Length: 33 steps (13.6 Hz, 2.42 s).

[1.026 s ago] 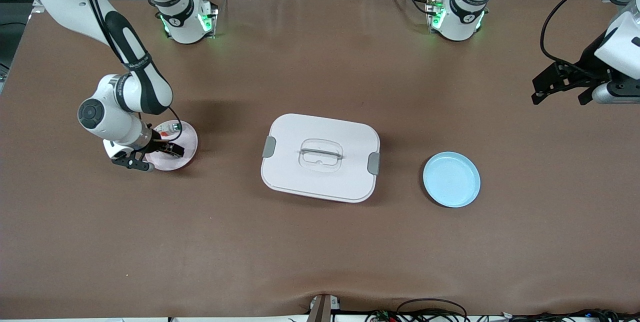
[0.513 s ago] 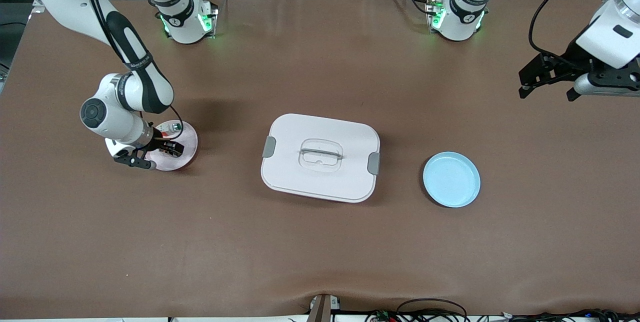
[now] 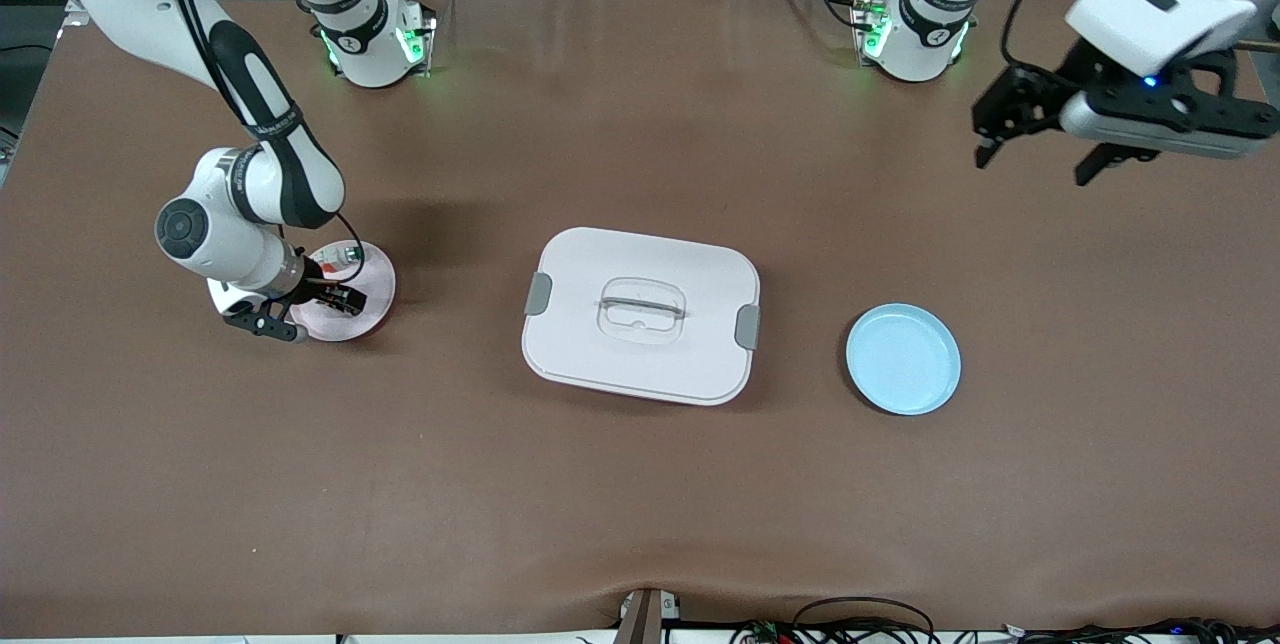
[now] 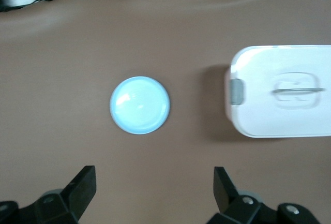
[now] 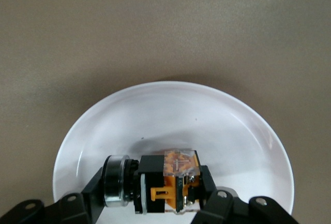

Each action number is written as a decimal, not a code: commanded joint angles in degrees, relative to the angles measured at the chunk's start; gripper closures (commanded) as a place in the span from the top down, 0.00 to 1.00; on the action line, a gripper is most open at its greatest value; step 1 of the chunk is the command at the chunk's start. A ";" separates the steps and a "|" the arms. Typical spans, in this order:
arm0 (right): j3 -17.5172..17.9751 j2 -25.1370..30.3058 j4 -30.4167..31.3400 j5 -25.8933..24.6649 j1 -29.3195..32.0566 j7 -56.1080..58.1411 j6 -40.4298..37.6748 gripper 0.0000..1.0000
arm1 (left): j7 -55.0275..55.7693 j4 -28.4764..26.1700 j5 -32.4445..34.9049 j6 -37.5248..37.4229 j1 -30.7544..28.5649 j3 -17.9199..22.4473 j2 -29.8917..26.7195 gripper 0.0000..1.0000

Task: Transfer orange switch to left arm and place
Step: 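Lift the switch with the right gripper while the left gripper reaches over, then close the left gripper on the switch above the white box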

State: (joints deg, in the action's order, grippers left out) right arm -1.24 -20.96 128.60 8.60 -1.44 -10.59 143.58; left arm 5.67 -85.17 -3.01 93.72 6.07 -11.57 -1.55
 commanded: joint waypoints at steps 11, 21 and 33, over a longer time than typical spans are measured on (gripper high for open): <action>1.33 3.47 -24.86 10.29 -11.37 -39.82 -32.21 0.00 | -1.45 0.97 -39.88 7.07 0.34 -1.52 11.21 1.00; 1.24 2.60 -37.80 19.60 -20.52 -74.64 -35.39 0.00 | -3.73 0.71 -47.26 33.34 14.31 -3.02 22.90 1.00; 1.15 1.28 -42.11 27.88 -24.57 -85.73 -29.94 0.00 | -11.65 0.36 -65.02 42.68 18.89 -3.02 28.54 1.00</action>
State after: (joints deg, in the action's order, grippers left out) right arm 0.48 -18.42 88.16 35.32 -24.84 -94.20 113.08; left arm -5.02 -85.34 -66.49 135.23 24.14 -14.69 26.74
